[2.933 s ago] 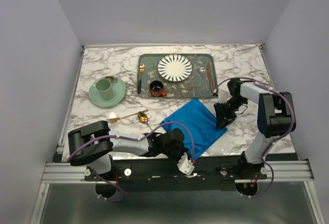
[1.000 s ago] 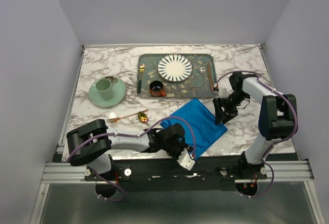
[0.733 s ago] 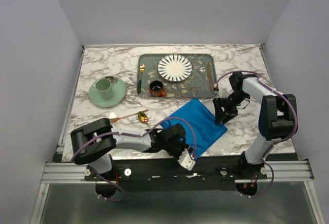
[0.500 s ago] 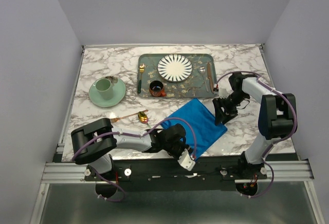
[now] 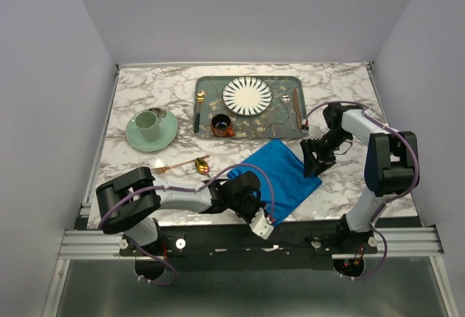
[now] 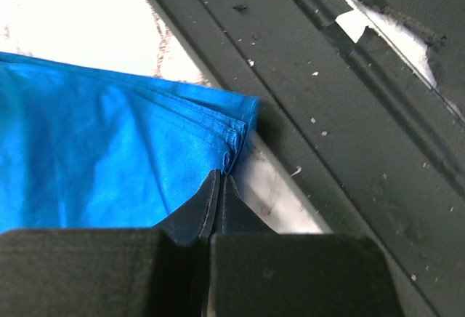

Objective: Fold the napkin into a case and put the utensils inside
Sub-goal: Pick up the top corner of the square folded napkin from the center of the board.

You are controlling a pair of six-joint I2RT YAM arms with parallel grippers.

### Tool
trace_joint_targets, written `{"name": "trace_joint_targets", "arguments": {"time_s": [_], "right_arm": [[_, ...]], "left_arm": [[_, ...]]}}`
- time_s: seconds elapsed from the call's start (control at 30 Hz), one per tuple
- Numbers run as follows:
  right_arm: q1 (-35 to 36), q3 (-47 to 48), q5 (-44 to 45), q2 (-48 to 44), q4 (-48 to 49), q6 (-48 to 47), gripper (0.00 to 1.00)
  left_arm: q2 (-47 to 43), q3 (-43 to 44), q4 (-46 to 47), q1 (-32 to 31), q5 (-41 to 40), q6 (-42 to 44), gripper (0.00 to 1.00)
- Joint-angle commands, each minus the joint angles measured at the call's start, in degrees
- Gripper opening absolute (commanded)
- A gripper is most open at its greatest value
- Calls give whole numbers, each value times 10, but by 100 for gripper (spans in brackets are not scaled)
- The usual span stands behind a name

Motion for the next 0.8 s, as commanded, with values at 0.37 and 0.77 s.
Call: {"name": "trace_joint_targets", "arguments": {"time_s": [0.37, 0.77], "right_arm": [[0, 20, -3, 23, -14, -9, 64], [-1, 25, -2, 28, -17, -10, 64]], "left_arm": [[-5, 32, -44, 18, 45, 10, 18], [-1, 35, -41, 19, 57, 8, 26]]}}
